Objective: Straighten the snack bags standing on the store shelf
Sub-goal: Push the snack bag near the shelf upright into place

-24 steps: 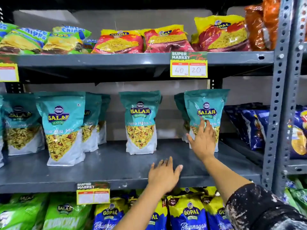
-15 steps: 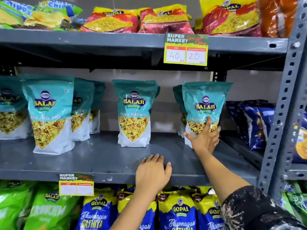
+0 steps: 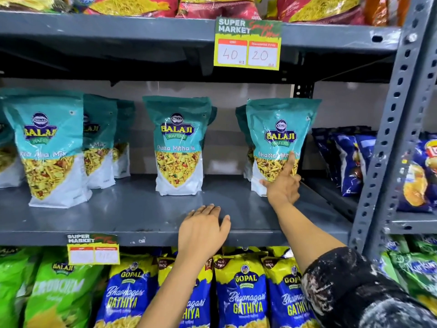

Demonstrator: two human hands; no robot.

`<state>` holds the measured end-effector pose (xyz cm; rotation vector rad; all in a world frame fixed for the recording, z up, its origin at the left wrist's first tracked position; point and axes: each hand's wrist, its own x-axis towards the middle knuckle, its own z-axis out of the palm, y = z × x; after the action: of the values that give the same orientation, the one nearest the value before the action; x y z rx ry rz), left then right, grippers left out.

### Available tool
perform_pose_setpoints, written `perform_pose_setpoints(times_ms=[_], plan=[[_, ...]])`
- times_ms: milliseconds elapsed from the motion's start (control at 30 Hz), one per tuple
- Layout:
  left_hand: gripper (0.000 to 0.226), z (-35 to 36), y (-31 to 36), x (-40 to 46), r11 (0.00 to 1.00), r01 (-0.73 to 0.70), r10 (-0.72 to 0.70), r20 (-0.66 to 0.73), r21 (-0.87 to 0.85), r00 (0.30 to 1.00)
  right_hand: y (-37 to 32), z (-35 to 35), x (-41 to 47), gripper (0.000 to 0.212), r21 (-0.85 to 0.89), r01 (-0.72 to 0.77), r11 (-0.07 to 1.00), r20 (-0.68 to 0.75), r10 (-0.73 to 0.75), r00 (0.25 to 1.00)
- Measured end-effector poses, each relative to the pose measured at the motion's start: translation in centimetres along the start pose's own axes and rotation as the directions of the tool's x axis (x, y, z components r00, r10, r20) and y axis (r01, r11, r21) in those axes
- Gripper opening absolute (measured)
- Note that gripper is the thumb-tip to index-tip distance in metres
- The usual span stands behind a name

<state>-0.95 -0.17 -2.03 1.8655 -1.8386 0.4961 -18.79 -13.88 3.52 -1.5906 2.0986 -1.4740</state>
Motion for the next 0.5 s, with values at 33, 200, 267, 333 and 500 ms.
perform_pose_setpoints(times_ms=[33,200,267,333,500], plan=[[0.056,-0.1,0.0,0.0,1.0,-0.005,0.005,0.009,-0.005,1.0,0.1,-0.3,-0.2,0.121,-0.003,0.002,1.0,0.007,-0.002,1.0],[0.057,-0.2,-0.1,0.1,1.0,-0.018,0.019,0.051,-0.014,0.999,0.4,-1.9,-1.8,0.12,-0.053,0.032,0.998,0.036,-0.03,0.999],[0.058,-0.2,-0.1,0.1,0.999,-0.023,0.024,0.072,-0.022,0.997,0.6,-2.6,-2.7,0.122,-0.073,0.048,0.996,0.02,-0.047,0.999],[0.058,-0.2,-0.2,0.2,0.999,-0.025,0.027,0.09,-0.021,0.996,0.8,-3.5,-3.6,0.125,-0.093,0.058,0.994,0.001,-0.058,0.998],[0.06,-0.4,-0.2,0.4,0.999,-0.034,0.039,0.149,-0.04,0.988,1.5,-5.8,-5.6,0.125,-0.095,0.089,0.992,0.005,-0.088,0.996]])
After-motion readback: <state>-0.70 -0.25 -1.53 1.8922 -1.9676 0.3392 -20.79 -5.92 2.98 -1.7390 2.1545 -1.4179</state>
